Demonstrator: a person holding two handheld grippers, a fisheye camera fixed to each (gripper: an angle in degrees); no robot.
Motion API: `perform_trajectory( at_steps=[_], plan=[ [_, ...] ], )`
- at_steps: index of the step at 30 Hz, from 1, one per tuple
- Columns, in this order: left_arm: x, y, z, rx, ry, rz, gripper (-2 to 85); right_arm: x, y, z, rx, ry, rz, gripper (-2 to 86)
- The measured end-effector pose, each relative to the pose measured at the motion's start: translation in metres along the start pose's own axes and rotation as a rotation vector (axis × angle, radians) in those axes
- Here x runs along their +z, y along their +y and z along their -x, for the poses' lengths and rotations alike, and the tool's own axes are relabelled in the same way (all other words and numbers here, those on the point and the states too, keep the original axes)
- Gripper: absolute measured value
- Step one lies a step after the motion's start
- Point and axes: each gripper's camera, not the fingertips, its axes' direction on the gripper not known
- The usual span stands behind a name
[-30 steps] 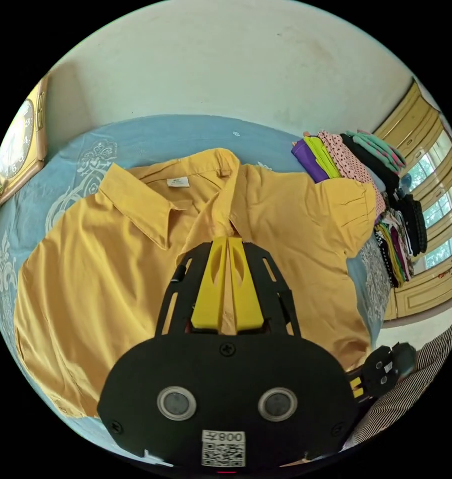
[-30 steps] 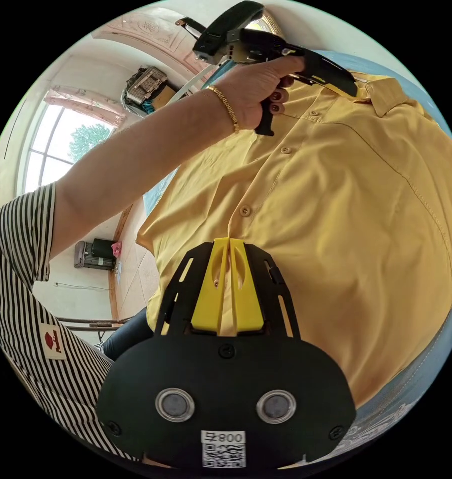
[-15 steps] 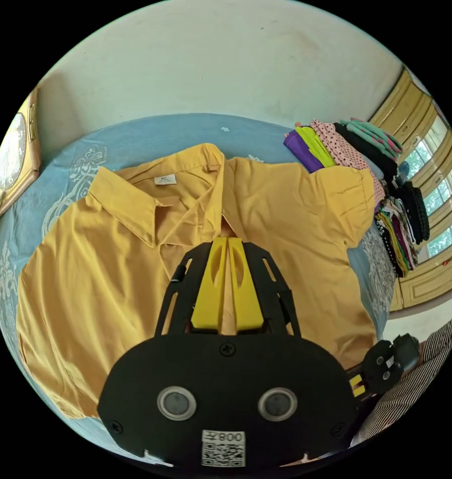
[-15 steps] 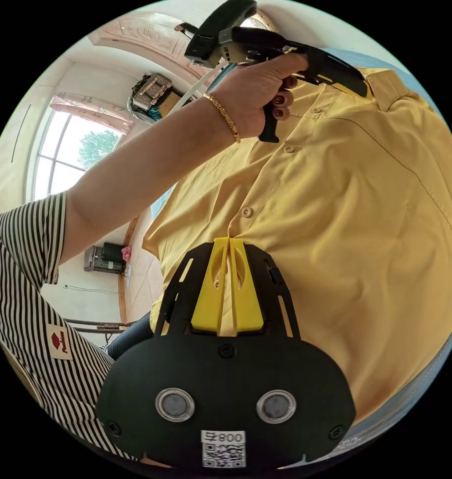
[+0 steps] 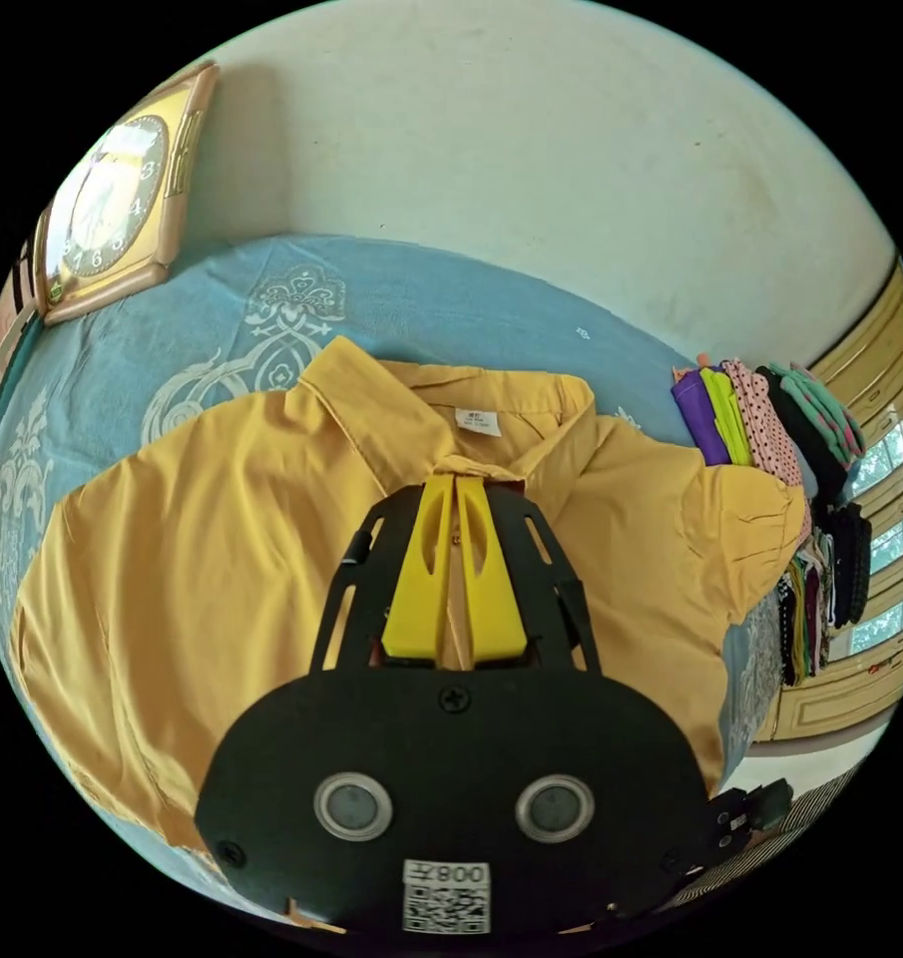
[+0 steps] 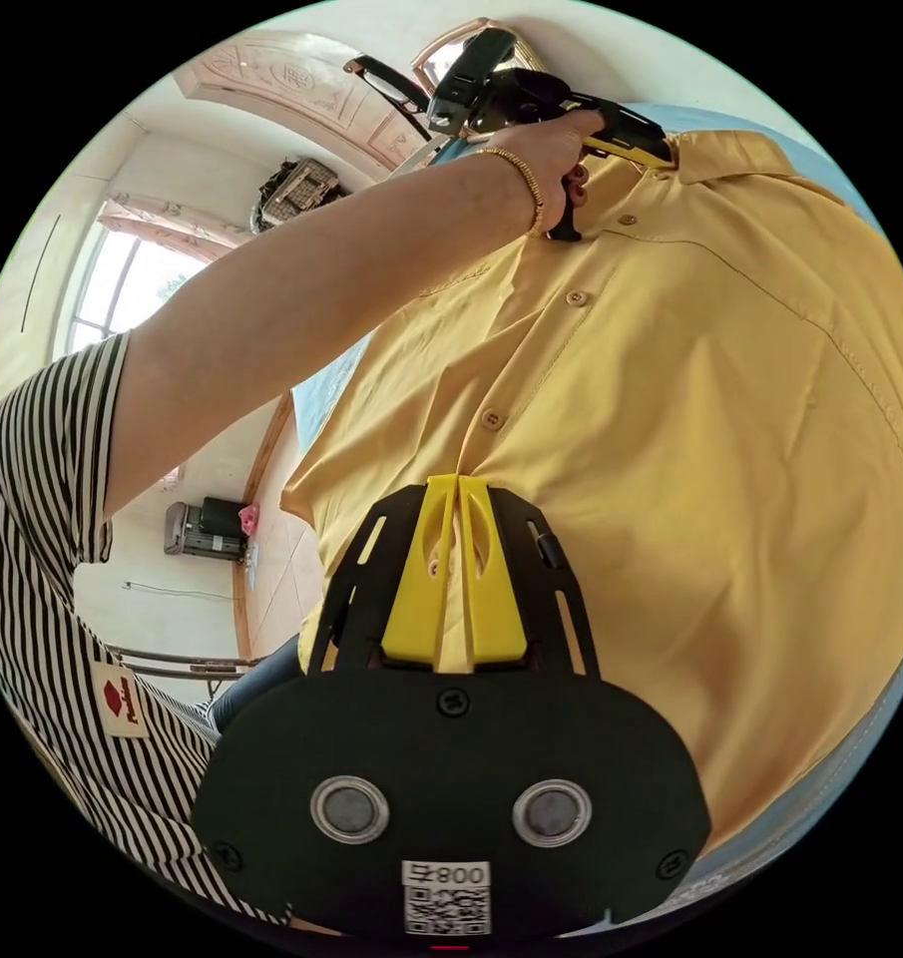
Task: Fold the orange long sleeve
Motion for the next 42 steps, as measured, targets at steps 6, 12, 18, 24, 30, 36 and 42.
perform_trajectory(
  at_steps=[6,12,18,24,30,36,42],
  plan=[
    [-0.003,-0.009,0.058,-0.122,0.177,0.034,0.2,-0.016,-0.006,-0.007,0.037,-0.037,-0.013,0.7],
    [-0.024,-0.024,0.097,-0.209,0.250,0.084,0.5,-0.048,0.002,-0.005,0.072,-0.137,-0.024,2.5],
    [-0.097,0.012,0.110,-0.117,0.227,0.123,0.8,-0.109,0.041,-0.005,0.130,-0.174,-0.044,4.4],
    [-0.185,0.158,0.096,-0.113,0.418,0.186,1.1,-0.145,0.067,0.020,0.136,-0.123,0.016,6.7],
    [-0.249,0.289,0.073,-0.253,0.431,0.258,1.2,-0.144,0.046,0.079,0.054,0.118,0.132,7.1],
    [-0.278,0.293,0.058,-0.187,0.311,0.296,0.6,-0.157,0.025,0.085,0.055,0.303,0.170,2.0],
    [-0.295,0.265,0.082,-0.211,0.197,0.368,0.3,-0.210,-0.005,0.053,0.119,0.241,0.178,0.3]
  ],
)
